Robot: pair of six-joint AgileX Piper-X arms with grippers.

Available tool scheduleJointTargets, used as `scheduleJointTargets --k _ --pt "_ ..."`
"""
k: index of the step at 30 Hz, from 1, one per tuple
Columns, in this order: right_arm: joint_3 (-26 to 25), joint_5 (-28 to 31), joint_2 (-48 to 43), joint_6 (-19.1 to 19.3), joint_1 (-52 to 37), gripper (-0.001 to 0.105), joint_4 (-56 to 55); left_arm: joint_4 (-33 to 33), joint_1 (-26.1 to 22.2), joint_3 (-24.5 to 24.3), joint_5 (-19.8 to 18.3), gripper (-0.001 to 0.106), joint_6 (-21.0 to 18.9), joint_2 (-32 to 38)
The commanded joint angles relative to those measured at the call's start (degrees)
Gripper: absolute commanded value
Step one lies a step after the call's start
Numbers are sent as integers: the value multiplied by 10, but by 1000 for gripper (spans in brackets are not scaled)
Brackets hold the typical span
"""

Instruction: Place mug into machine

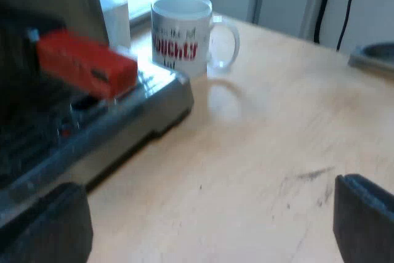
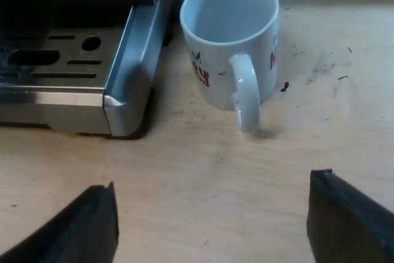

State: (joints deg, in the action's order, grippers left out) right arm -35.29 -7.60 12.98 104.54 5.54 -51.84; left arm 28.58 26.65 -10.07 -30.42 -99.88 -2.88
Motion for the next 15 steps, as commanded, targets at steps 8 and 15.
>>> scheduleJointTargets --k 8,15 --pt "110 1 2 10 1 66 147 -7 2 -2 -7 81 -1 -12" --pt "212 20 17 34 1 66 330 -7 2 -2 -7 81 -1 -12"
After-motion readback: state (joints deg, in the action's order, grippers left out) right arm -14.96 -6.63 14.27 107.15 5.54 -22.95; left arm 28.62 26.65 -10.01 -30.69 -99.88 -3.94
